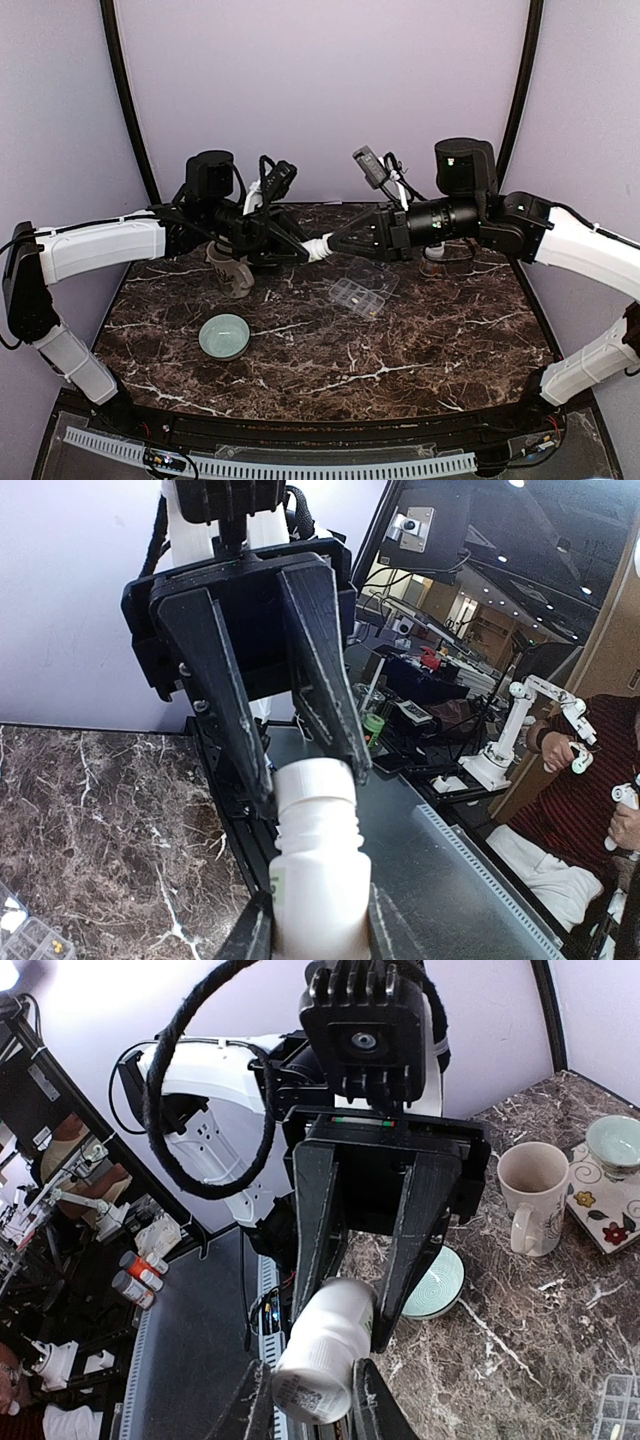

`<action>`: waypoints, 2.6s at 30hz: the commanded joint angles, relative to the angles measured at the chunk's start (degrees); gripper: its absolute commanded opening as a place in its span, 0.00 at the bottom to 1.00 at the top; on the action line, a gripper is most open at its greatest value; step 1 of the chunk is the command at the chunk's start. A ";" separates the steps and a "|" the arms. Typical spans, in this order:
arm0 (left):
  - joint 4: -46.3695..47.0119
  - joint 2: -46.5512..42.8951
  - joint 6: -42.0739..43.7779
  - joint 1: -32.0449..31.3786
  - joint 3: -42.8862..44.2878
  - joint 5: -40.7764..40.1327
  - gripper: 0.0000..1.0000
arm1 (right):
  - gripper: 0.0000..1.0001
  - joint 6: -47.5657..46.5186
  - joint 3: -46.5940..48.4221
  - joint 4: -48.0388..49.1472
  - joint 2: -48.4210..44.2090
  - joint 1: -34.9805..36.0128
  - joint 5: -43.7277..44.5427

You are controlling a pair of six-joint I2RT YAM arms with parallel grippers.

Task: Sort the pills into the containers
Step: Close the lid of the pill bottle on the pill bottle.

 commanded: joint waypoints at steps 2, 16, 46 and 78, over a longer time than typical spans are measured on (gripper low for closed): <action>2.34 -0.23 -0.21 -0.35 2.44 -2.46 0.00 | 0.12 -2.56 1.18 -2.33 1.87 2.53 1.49; 5.75 0.04 -2.82 -0.34 2.49 -2.33 0.00 | 0.12 -4.68 1.21 -5.46 2.09 4.07 3.01; 5.49 1.61 -4.99 -1.68 4.92 2.36 0.00 | 0.12 -12.19 4.29 -13.53 6.58 6.89 6.30; 2.03 -1.18 2.03 -4.94 5.61 -4.63 0.00 | 0.10 -7.22 -0.10 -7.30 9.42 7.00 4.08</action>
